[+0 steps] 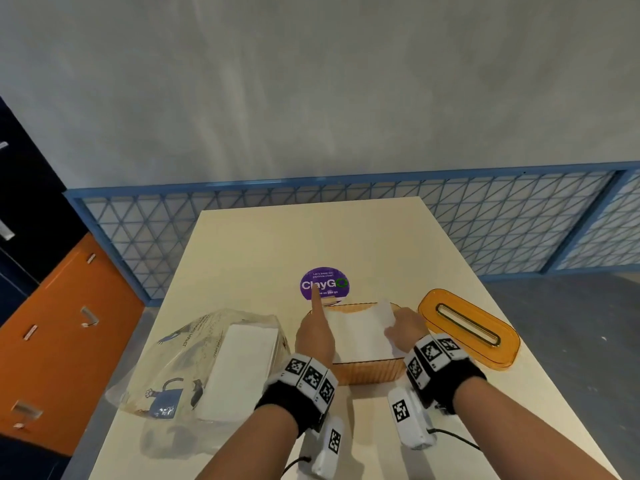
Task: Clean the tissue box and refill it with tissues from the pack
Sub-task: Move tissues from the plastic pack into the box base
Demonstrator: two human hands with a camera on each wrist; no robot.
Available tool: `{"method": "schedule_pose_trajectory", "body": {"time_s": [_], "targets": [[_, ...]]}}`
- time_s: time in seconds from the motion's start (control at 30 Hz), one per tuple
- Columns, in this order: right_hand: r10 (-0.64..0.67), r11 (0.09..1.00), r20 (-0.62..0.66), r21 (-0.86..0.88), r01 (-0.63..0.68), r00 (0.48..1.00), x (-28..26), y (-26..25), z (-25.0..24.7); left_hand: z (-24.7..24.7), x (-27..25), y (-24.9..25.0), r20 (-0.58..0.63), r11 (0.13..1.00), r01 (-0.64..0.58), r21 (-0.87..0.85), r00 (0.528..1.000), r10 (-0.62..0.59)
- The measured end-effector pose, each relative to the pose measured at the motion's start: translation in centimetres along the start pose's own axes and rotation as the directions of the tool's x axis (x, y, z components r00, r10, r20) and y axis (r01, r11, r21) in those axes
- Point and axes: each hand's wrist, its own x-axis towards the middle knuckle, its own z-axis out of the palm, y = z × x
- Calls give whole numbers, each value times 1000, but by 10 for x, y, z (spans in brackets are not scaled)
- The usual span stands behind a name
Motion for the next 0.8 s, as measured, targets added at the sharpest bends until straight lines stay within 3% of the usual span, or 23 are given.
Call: {"method": "schedule_pose_trajectory", "body": {"time_s": [0.2,0.27,0.33,0.4,0.47,0.6,0.8], "targets": [[-82,990,-96,-126,70,992,-5,-6,12,11,11,-4,66,983,11,183,998,-23],[-189,973,-194,-168,158,963,-11,-7,19,16,13,-7,-90,939,-62,338,991,98],[-333,921,-263,-299,251,906,-15,-5,25,15,9,-4,-146,869,-123,480,965,218],[-400,883,-236,-356,304,886,-13,-5,26,16,7,-2,-55,862,-188,471,969,241],[-385,871,-110,-370,322,916,-8,-6,26,19,12,-2,135,903,-194,383,979,153],[-264,826,188,-461,323,946,1,-10,25,8,25,-7,468,852,-289,436,882,59],[-266,714,307,-575,400,914,7,-18,26,2,22,-3,566,744,-360,564,824,-31]]}}
